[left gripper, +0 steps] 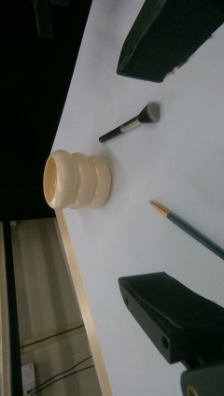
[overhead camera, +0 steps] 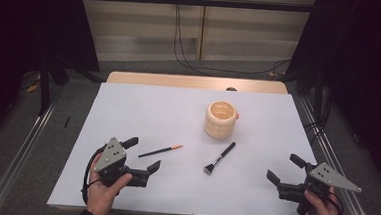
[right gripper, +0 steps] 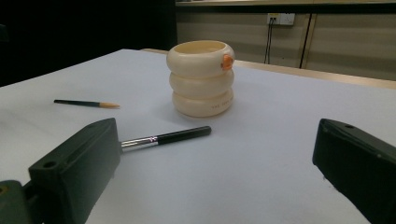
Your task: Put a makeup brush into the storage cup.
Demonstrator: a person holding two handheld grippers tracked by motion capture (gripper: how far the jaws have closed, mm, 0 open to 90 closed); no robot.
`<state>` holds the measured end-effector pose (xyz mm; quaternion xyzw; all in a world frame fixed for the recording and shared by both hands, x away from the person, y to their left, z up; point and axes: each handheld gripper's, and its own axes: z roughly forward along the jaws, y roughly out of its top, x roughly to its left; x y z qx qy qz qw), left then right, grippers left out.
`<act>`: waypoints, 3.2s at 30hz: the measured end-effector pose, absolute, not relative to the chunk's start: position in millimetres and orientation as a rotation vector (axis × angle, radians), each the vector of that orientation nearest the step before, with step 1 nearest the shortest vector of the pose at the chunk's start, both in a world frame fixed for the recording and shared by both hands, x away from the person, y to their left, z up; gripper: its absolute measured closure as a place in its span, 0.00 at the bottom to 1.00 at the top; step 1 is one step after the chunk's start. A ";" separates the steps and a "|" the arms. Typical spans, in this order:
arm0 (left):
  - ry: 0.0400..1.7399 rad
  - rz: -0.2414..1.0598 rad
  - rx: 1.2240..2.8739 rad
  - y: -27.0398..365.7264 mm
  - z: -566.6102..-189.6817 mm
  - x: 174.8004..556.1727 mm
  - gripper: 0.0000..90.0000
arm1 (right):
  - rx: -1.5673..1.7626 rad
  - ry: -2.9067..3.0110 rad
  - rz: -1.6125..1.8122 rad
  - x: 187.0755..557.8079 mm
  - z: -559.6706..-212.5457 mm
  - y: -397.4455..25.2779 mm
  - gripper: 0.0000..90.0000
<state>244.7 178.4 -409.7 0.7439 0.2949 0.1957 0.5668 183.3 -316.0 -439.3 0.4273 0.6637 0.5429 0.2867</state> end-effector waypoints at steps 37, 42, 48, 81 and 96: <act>0.669 0.346 1.934 164.8 -399.2 301.1 0.03 | 1.149 1.786 1.455 184.4 -440.0 -316.3 0.00; 0.644 0.317 1.973 161.3 -397.2 311.4 0.03 | 1.144 1.789 1.456 184.1 -439.9 -315.9 0.00; 0.647 0.320 2.015 160.0 -395.5 320.2 0.04 | 1.141 1.790 1.455 184.2 -439.8 -315.7 0.00; 0.565 0.244 2.331 129.8 -405.3 359.8 0.04 | 1.132 1.812 1.457 184.1 -440.2 -314.5 0.00; 0.554 0.188 2.462 123.7 -419.4 368.6 0.04 | 1.127 1.818 1.452 184.4 -440.4 -313.8 0.00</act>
